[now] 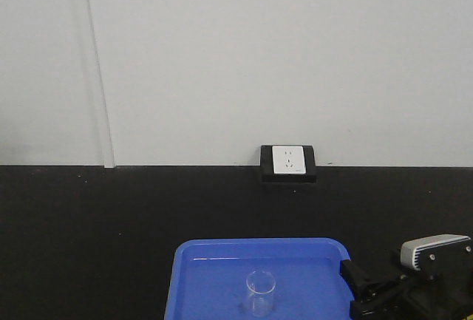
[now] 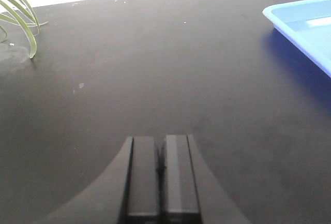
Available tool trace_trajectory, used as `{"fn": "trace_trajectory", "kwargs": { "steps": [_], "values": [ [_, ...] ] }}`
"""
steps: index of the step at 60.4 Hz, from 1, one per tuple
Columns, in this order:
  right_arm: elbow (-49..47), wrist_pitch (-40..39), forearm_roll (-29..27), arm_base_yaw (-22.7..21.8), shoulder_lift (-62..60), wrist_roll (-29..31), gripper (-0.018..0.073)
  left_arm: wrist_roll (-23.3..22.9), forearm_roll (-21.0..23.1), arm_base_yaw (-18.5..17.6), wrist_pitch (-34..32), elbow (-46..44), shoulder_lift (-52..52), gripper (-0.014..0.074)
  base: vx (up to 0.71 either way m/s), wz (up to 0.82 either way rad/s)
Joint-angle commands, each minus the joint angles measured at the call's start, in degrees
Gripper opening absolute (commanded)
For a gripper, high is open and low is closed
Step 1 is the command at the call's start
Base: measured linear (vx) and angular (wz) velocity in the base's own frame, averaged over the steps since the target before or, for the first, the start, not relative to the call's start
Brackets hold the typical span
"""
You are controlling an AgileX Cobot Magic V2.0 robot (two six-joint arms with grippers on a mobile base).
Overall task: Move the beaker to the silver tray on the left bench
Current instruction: 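Lower the open right gripper around the glass beaker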
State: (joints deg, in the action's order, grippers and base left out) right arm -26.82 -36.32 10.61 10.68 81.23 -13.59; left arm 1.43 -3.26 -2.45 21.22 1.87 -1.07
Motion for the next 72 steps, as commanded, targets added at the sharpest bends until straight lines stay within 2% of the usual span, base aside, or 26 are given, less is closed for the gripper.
{"fn": "trace_trajectory", "kwargs": {
  "steps": [1, 5, 11, 14, 30, 47, 55, 58, 65, 72],
  "values": [
    [-1.9, -4.91, 2.65, 0.34, -0.48, -5.41, 0.0727, -0.1, 0.16, -0.41, -4.32, 1.14, -0.43, 0.0001, 0.0, 0.0],
    [-1.9, -2.27, 7.72, 1.7, 0.93, -9.04, 0.0722, -0.1, 0.16, -0.41, -4.32, 1.14, -0.43, 0.0001, 0.0, 0.0],
    [-1.96, -2.05, 15.4, 4.49, 5.12, -9.42, 0.0703, -0.1, 0.16, -0.41, -4.32, 1.14, -0.43, 0.0001, 0.0, 0.0],
    [-2.46, -3.17, 16.67, 5.9, 7.5, -9.42, 0.0693, -0.1, 0.16, -0.41, -4.32, 1.14, -0.43, 0.0001, 0.0, 0.0],
    [-10.8, -4.15, 17.25, 10.42, 20.83, -9.48, 0.067, -0.1, 0.16, -0.41, -4.32, 1.14, -0.43, 0.0001, 0.0, 0.0],
    [-22.18, -4.79, 17.3, 10.43, 31.14, -11.4, 0.0648, -0.1, 0.16, -0.41, -4.32, 1.14, -0.43, 0.0001, 0.0, 0.0],
    [-26.89, -4.86, 17.3, 10.43, 35.09, -14.07, 0.0608, -0.1, 0.16, -0.41, -4.32, 1.14, -0.43, 0.0001, 0.0, 0.0],
    [-28.31, -5.49, 17.3, 10.43, 36.32, -14.73, 0.0575, -0.1, 0.16, -0.41, -4.32, 1.14, -0.43, 0.0001, 0.0, 0.0],
    [-30.1, -8.42, 17.24, 10.43, 37.92, -14.83, 0.0433, -0.1, 0.16, -0.41, -4.32, 1.14, -0.43, 0.0001, 0.0, 0.0],
    [-30.39, -9.53, 17.24, 10.43, 37.81, -14.83, 0.0174, -0.1, 0.16, -0.41, -4.32, 1.14, -0.43, 0.0001, 0.0, 0.0]
  ]
}}
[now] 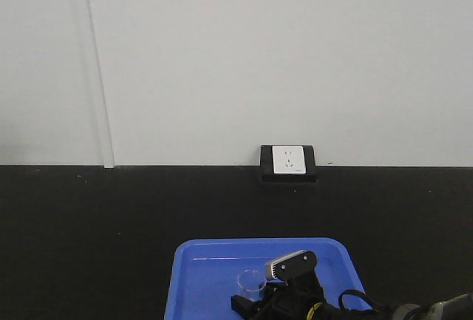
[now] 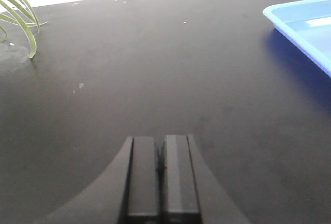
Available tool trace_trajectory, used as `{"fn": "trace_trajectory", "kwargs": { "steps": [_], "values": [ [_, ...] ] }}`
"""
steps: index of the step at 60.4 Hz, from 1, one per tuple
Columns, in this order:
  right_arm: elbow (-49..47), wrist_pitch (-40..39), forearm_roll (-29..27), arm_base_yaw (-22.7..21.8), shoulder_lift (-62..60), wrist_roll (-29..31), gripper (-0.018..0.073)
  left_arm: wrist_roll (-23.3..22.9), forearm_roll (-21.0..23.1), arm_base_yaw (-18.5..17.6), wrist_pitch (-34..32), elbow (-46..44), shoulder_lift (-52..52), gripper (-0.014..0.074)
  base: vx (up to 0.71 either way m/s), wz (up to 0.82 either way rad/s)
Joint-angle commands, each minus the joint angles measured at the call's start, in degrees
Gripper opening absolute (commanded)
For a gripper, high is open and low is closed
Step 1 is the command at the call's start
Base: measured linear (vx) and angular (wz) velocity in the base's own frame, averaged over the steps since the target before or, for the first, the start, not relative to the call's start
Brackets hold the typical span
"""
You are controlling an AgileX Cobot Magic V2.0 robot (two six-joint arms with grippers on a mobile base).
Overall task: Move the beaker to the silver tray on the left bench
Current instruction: 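Lower the open right gripper around the glass beaker, then close the right gripper on the beaker and lift it from the tray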
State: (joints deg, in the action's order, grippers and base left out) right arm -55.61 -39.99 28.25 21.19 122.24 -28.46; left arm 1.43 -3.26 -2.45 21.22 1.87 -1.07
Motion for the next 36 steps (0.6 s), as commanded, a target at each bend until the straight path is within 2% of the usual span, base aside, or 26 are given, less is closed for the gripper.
{"fn": "trace_trajectory", "kwargs": {
  "steps": [1, 5, 10, 16, 28, 36],
  "values": [
    [-1.6, -5.86, -0.31, -0.07, -3.32, 0.04, 0.0138, -0.1, 0.16, -0.41, -4.32, 1.14, -0.43, 0.0001, 0.0, 0.0],
    [-1.6, -4.9, 0.24, -0.13, -4.12, -0.09, -0.0018, -0.1, 0.16, -0.41, -4.32, 1.14, -0.43, 0.0001, 0.0, 0.0],
    [-1.6, -2.54, 1.38, -0.13, -6.3, -1.07, -0.0017, -0.1, 0.16, -0.41, -4.32, 1.14, -0.43, 0.0001, 0.0, 0.0],
    [-1.6, 4.16, 2.76, -0.21, -10.86, -2.49, -0.0015, -0.1, 0.16, -0.41, -4.32, 1.14, -0.43, 0.0001, 0.0, 0.0],
    [-0.85, 26.33, 3.05, -0.21, -24.38, -3.45, -0.0014, -0.1, 0.16, -0.41, -4.32, 1.14, -0.43, 0.0001, 0.0, 0.0],
    [6.06, 27.82, 3.05, -0.21, -34.85, -3.33, -0.0014, -0.1, 0.16, -0.41, -4.32, 1.14, -0.43, 0.0001, 0.0, 0.0]
  ]
}}
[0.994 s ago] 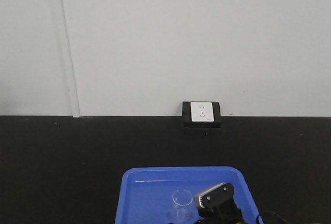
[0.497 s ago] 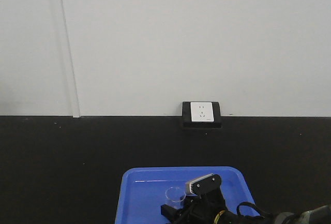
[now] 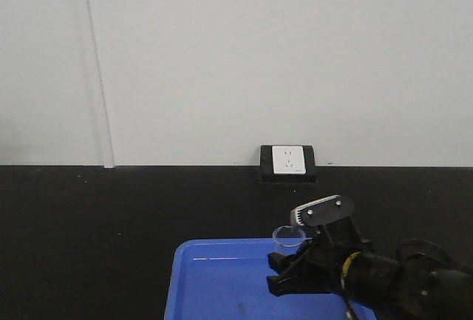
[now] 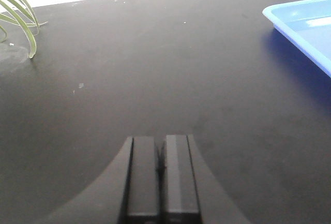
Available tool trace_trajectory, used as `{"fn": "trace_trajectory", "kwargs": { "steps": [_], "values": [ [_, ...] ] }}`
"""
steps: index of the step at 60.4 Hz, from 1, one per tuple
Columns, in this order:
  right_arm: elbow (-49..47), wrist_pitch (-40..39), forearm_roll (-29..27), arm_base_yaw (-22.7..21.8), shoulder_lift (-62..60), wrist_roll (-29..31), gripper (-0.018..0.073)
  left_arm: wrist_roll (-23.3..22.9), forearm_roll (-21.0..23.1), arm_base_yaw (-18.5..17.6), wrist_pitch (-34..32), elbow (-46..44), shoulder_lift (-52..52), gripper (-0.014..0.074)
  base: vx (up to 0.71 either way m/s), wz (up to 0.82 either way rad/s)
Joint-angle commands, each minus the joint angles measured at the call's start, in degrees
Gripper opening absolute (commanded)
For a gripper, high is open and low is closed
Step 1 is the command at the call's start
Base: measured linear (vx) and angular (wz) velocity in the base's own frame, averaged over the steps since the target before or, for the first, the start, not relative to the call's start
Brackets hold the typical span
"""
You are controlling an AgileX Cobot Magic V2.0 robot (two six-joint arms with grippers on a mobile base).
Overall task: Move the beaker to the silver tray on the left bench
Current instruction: 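Close the right gripper on the beaker and lift it from the tray, then hold the beaker in the right gripper while the base turns away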
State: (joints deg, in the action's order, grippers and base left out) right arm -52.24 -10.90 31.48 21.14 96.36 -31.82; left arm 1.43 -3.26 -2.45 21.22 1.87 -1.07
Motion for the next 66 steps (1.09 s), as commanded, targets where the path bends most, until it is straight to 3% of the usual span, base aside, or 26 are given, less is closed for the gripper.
{"fn": "trace_trajectory", "kwargs": {
  "steps": [1, 15, 26, 66],
  "values": [
    [3.74, -1.49, -0.18, -0.16, -10.21, 0.1, -0.0014, -0.1, 0.16, -0.41, -4.32, 1.14, -0.43, 0.0001, 0.0, 0.0],
    [20.37, -1.57, -0.18, -0.16, -27.42, 0.91, -0.0014, -0.1, 0.16, -0.41, -4.32, 1.14, -0.43, 0.0001, 0.0, 0.0],
    [27.41, -1.68, -0.18, -0.16, -34.34, 2.15, -0.0014, -0.1, 0.16, -0.41, -4.32, 1.14, -0.43, 0.0001, 0.0, 0.0],
    [28.36, -1.43, -0.18, -0.16, -36.39, 2.15, -0.0012, -0.1, 0.16, -0.41, -4.32, 1.14, -0.43, 0.0001, 0.0, 0.0]
  ]
}}
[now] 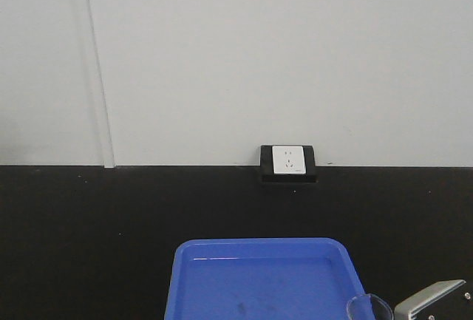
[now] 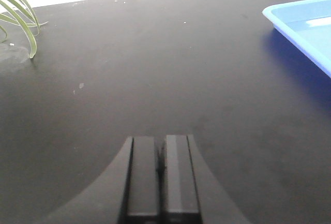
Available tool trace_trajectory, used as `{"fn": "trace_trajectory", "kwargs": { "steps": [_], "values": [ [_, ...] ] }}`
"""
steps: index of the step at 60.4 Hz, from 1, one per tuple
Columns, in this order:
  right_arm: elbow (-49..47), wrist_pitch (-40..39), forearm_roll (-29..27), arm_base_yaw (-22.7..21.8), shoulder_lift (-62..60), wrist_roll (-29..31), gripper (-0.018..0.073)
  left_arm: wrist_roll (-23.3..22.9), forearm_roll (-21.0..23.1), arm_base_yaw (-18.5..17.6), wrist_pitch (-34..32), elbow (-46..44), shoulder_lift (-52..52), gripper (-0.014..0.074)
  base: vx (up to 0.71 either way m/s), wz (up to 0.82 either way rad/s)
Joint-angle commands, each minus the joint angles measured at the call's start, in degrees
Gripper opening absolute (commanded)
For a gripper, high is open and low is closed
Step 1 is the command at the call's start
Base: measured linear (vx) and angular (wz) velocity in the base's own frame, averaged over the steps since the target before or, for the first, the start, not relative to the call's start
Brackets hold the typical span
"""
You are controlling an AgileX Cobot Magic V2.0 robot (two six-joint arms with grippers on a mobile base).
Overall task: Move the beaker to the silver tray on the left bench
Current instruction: 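Hold the beaker in the right gripper while the base turns away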
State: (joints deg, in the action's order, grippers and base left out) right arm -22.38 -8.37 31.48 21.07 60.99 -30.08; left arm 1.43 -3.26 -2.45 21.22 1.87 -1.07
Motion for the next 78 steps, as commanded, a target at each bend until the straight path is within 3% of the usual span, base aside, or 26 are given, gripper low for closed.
{"fn": "trace_trajectory", "kwargs": {
  "steps": [1, 37, 78],
  "values": [
    [-1.5, -3.96, -0.18, -0.1, -1.03, 0.42, -0.0012, -0.1, 0.16, -0.41, -4.32, 1.14, -0.43, 0.0001, 0.0, 0.0],
    [-1.5, -3.79, -0.18, -0.1, -1.03, 0.34, -0.0011, -0.1, 0.16, -0.41, -4.32, 1.14, -0.43, 0.0001, -0.04, -0.02],
    [-1.5, -3.79, -0.18, -0.1, -1.03, 0.19, -0.0011, -0.1, 0.16, -0.41, -4.32, 1.14, -0.43, 0.0001, -0.25, 0.08]
  ]
}}
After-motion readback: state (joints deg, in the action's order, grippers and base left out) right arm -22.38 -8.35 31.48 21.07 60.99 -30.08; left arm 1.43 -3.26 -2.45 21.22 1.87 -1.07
